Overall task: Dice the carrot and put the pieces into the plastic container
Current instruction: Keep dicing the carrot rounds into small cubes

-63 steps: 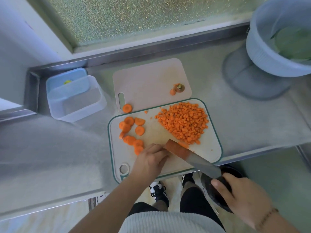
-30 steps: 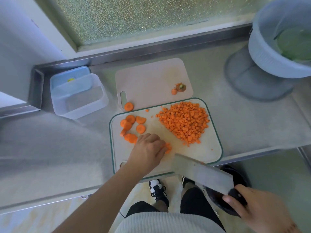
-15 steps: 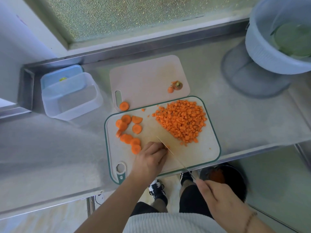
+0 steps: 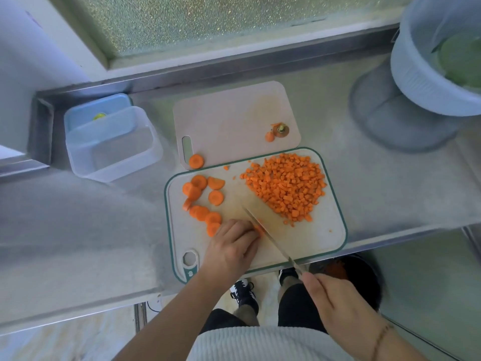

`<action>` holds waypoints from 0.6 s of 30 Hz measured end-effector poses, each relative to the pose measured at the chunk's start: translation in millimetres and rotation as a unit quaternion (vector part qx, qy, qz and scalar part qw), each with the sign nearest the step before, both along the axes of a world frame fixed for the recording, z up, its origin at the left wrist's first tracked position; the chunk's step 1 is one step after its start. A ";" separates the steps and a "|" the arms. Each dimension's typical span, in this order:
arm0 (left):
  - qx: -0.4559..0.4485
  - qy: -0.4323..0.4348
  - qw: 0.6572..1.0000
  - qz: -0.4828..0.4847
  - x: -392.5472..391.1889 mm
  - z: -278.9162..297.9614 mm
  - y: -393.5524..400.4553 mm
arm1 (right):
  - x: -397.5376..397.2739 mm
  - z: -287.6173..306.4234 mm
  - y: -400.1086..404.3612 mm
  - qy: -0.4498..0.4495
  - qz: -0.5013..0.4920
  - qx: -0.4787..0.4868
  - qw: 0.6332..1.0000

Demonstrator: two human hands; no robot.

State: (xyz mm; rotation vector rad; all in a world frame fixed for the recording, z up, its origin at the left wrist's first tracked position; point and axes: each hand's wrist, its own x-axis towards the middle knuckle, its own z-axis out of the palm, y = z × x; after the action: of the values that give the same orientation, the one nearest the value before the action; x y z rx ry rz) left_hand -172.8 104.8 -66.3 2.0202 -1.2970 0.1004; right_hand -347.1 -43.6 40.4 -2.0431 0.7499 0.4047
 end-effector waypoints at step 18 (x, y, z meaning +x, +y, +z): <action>-0.020 0.011 0.999 0.043 -4.4 -4.1 6.5 | -7.6 -4.7 11.0 0.010 0.013 0.009 1.000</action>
State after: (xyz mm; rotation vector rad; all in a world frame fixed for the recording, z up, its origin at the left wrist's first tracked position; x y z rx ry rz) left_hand -177.2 111.3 -70.4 2.0377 -1.1855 0.1439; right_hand -354.8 -32.6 35.7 -2.0375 0.7294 0.4449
